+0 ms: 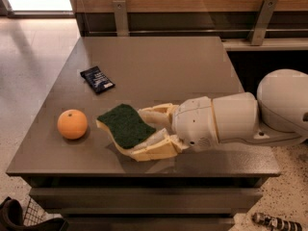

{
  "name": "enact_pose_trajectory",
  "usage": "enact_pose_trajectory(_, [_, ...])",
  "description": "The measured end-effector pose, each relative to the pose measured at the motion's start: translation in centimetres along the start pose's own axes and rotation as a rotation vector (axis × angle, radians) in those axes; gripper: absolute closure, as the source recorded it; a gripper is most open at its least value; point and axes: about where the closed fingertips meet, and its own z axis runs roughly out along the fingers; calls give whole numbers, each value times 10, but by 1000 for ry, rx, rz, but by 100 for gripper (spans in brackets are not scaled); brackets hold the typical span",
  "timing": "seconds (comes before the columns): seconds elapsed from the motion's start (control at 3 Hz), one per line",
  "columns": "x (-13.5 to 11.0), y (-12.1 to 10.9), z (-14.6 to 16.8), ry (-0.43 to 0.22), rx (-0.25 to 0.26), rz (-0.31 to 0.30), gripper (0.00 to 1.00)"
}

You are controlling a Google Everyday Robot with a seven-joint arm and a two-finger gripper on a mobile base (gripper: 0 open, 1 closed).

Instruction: Move sponge near orange

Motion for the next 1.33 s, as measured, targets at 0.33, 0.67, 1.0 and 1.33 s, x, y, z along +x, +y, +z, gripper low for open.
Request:
enact_pose_trajectory(0.33, [17,-14,25,26,12,14,100])
enact_pose_trajectory(0.67, [17,-17,30,29,22,12,87])
enact_pose_trajectory(1.0, [16,-16,31,30,18,9,63])
enact_pose_trajectory(1.33, [15,-15,32,32,15,7,41])
